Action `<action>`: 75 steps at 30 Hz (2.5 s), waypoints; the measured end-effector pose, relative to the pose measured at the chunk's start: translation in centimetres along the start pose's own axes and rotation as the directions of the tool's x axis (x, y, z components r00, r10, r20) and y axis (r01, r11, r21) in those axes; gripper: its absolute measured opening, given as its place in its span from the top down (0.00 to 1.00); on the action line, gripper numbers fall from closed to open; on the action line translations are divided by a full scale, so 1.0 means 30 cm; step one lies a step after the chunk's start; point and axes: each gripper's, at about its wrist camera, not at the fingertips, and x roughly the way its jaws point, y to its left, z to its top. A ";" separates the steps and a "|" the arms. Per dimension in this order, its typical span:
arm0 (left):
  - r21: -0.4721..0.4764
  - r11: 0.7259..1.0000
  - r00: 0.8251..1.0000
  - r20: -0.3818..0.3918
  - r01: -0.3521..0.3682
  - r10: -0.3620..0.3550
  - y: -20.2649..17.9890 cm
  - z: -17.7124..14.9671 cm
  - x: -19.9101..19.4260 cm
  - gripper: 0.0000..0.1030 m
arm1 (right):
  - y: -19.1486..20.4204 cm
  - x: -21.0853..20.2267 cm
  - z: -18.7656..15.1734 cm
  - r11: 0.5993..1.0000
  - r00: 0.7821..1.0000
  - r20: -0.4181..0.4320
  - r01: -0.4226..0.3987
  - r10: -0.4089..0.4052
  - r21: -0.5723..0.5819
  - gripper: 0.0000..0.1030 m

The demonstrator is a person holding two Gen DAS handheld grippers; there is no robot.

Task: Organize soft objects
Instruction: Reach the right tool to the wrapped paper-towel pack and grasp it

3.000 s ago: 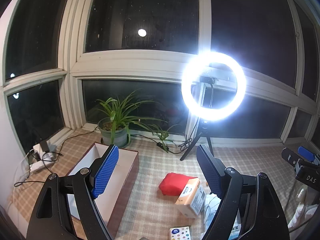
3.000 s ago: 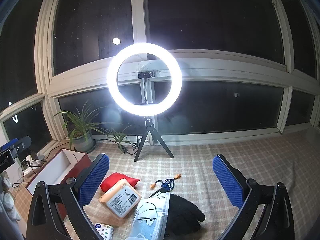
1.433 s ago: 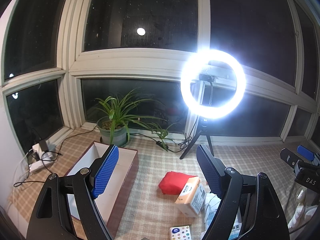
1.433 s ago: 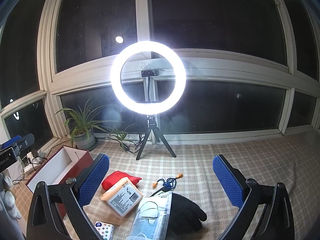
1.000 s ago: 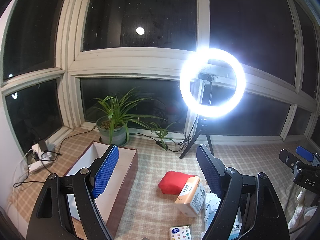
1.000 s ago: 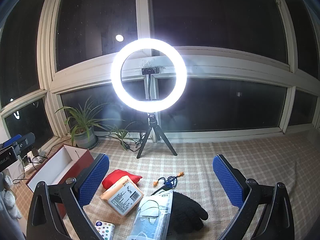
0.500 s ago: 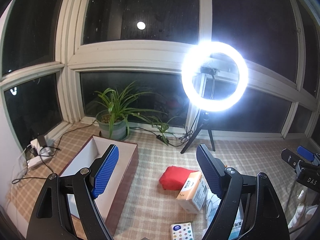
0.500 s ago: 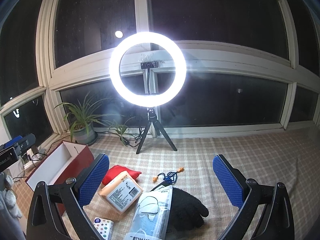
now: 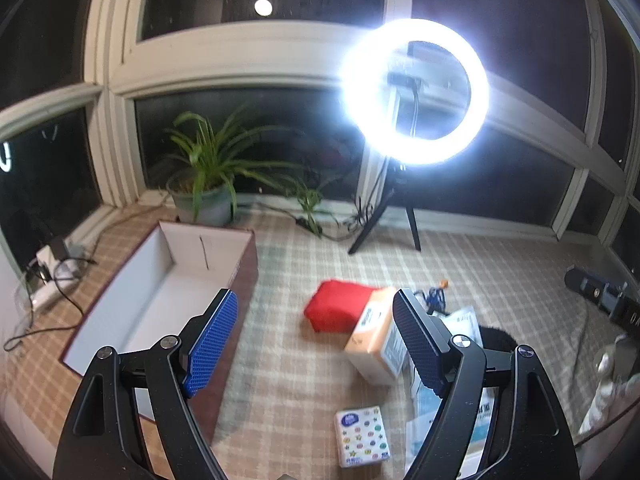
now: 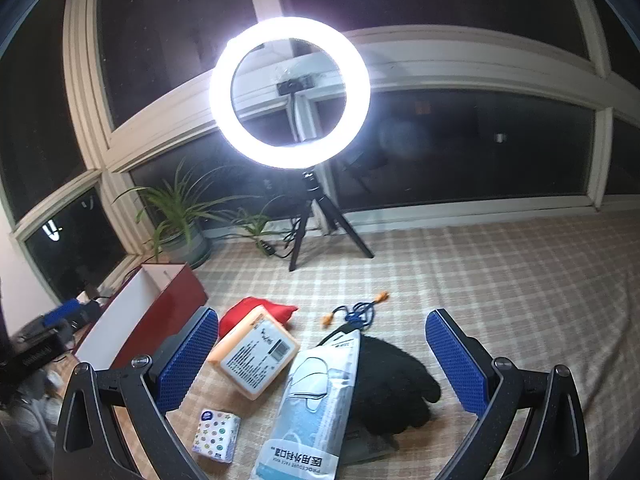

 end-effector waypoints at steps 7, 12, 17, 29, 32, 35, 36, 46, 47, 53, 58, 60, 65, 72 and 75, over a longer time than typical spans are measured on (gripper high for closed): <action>-0.014 0.999 0.996 -0.081 0.037 -0.038 -0.018 -0.059 0.076 0.22 | 0.017 0.110 0.009 0.991 0.986 -0.099 -0.133 0.134 0.009 0.01; -0.023 0.998 0.990 -0.133 0.054 -0.057 -0.036 -0.102 0.128 0.22 | 0.036 0.235 0.026 0.976 0.957 -0.193 -0.215 0.216 0.025 0.01; -0.025 0.997 0.982 -0.172 0.070 -0.074 -0.059 -0.136 0.168 0.22 | 0.072 0.364 0.040 0.962 0.924 -0.275 -0.273 0.264 0.004 0.01; -0.098 0.989 0.954 -0.266 0.113 -0.135 -0.093 -0.204 0.292 0.23 | 0.106 0.696 -0.012 0.928 0.790 -0.497 -0.360 0.358 0.097 0.12; -0.108 0.986 0.948 -0.282 0.123 -0.150 -0.103 -0.214 0.321 0.31 | 0.110 0.749 -0.034 0.926 0.773 -0.520 -0.361 0.364 0.112 0.12; -0.132 0.981 0.936 -0.306 0.141 -0.176 -0.110 -0.227 0.356 0.33 | 0.104 0.787 -0.040 0.922 0.761 -0.528 -0.361 0.378 0.141 0.13; -0.140 0.979 0.931 -0.314 0.146 -0.183 -0.113 -0.230 0.365 0.34 | 0.103 0.799 -0.041 0.918 0.756 -0.527 -0.366 0.388 0.152 0.13; -0.215 0.962 0.898 -0.371 0.166 -0.237 -0.119 -0.259 0.466 0.52 | 0.119 0.885 -0.058 0.915 0.720 -0.571 -0.368 0.395 0.168 0.13; -0.218 0.961 0.896 -0.373 0.168 -0.241 -0.120 -0.261 0.472 0.52 | 0.121 0.892 -0.062 0.916 0.718 -0.576 -0.365 0.391 0.166 0.13; -0.238 0.954 0.886 -0.381 0.181 -0.263 -0.126 -0.259 0.499 0.61 | 0.139 0.923 -0.093 0.917 0.696 -0.607 -0.364 0.383 0.161 0.22; -0.248 0.953 0.887 -0.380 0.177 -0.263 -0.122 -0.256 0.513 0.69 | 0.130 0.930 -0.106 0.915 0.687 -0.609 -0.355 0.395 0.193 0.24; -0.245 0.954 0.888 -0.382 0.171 -0.257 -0.120 -0.256 0.516 0.71 | 0.127 0.928 -0.109 0.914 0.686 -0.609 -0.351 0.398 0.203 0.25; -0.244 0.956 0.895 -0.373 0.162 -0.246 -0.114 -0.249 0.512 0.72 | 0.123 0.908 -0.110 0.911 0.685 -0.603 -0.344 0.409 0.226 0.27; -0.225 0.960 0.912 -0.336 0.166 -0.236 -0.100 -0.232 0.473 0.72 | 0.117 0.846 -0.096 0.901 0.698 -0.570 -0.342 0.434 0.267 0.29; -0.218 0.961 0.919 -0.315 0.172 -0.235 -0.094 -0.222 0.447 0.72 | 0.120 0.810 -0.085 0.898 0.707 -0.553 -0.345 0.441 0.275 0.29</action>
